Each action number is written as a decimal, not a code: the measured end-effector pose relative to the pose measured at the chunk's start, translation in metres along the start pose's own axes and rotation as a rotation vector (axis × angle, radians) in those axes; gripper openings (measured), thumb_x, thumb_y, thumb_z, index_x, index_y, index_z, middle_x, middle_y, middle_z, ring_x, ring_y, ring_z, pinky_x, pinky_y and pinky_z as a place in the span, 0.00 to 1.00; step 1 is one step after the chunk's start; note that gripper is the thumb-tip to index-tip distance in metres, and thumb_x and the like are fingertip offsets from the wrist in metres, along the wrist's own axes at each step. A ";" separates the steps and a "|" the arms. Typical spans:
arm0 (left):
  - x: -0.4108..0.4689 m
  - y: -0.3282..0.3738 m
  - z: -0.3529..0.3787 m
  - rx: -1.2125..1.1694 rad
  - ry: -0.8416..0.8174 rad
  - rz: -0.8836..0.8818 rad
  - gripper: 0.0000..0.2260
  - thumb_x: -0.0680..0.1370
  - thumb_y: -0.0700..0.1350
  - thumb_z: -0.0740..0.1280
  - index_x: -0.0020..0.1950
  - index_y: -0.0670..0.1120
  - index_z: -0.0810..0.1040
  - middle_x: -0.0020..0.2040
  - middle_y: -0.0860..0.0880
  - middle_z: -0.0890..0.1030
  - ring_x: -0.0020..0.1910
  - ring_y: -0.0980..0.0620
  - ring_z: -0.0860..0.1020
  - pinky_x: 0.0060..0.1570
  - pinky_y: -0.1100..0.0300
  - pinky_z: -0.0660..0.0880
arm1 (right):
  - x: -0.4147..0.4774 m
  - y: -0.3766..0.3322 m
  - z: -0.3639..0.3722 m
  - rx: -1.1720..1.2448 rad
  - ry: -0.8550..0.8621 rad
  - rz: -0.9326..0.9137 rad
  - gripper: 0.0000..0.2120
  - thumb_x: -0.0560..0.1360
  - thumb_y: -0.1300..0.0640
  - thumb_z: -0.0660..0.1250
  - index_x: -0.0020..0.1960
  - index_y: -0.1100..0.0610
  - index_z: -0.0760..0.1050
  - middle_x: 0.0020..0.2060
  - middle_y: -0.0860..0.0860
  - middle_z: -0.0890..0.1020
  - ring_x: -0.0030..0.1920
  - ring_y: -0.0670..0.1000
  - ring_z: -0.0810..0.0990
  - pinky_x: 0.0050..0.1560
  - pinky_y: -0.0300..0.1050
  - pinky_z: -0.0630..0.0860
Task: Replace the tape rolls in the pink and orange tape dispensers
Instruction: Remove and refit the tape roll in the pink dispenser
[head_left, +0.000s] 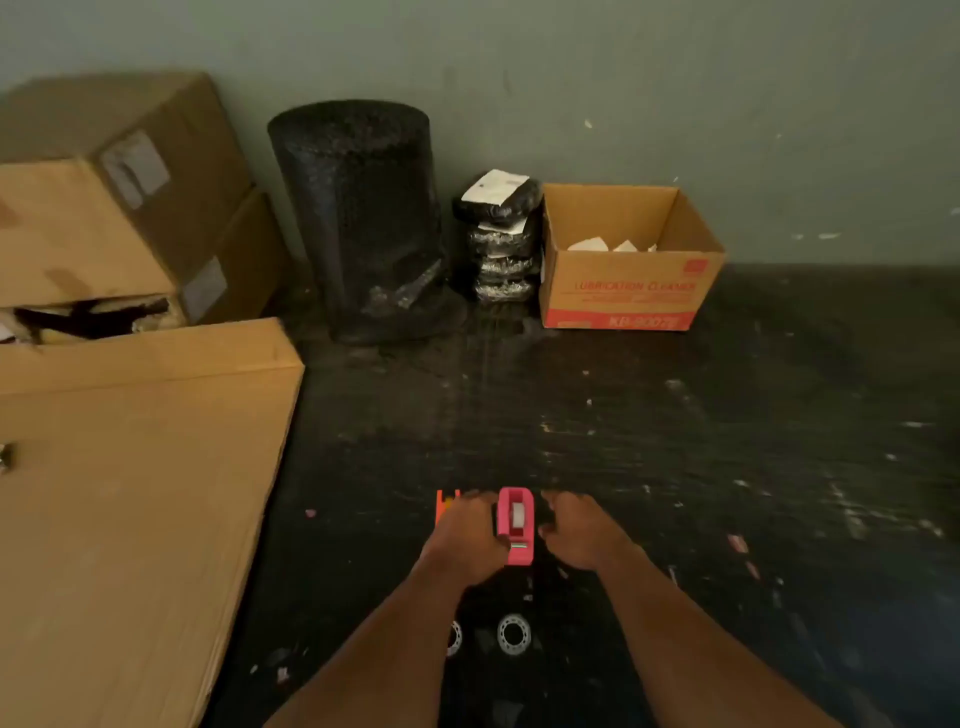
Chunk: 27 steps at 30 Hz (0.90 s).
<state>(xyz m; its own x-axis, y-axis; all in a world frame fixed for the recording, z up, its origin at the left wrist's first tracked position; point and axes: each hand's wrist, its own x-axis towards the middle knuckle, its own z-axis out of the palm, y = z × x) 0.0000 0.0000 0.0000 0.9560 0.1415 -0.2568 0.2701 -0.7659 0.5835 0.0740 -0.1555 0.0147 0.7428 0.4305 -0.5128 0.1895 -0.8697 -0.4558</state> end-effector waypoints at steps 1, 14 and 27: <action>0.004 -0.004 0.006 -0.011 -0.018 -0.014 0.13 0.73 0.41 0.72 0.58 0.48 0.83 0.55 0.47 0.85 0.55 0.50 0.83 0.60 0.53 0.81 | 0.006 0.004 0.004 0.027 0.001 0.003 0.15 0.79 0.57 0.67 0.66 0.54 0.77 0.58 0.53 0.84 0.57 0.53 0.83 0.62 0.51 0.79; 0.014 -0.018 0.065 -0.288 0.040 -0.194 0.16 0.79 0.40 0.69 0.65 0.53 0.79 0.55 0.53 0.85 0.57 0.57 0.82 0.64 0.51 0.79 | 0.020 0.025 0.043 0.333 0.009 -0.053 0.25 0.78 0.57 0.70 0.74 0.46 0.73 0.63 0.47 0.84 0.64 0.48 0.81 0.70 0.49 0.74; -0.011 -0.008 0.069 -0.407 0.057 -0.262 0.20 0.78 0.37 0.72 0.69 0.49 0.78 0.61 0.50 0.85 0.61 0.54 0.82 0.66 0.54 0.78 | -0.003 0.034 0.056 0.419 0.038 -0.051 0.19 0.77 0.58 0.71 0.66 0.47 0.79 0.55 0.47 0.86 0.59 0.48 0.83 0.65 0.49 0.77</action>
<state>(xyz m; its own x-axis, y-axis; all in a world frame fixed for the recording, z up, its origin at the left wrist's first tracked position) -0.0208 -0.0381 -0.0549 0.8516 0.3398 -0.3991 0.5142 -0.3939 0.7618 0.0426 -0.1725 -0.0402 0.7640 0.4545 -0.4580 -0.0451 -0.6705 -0.7405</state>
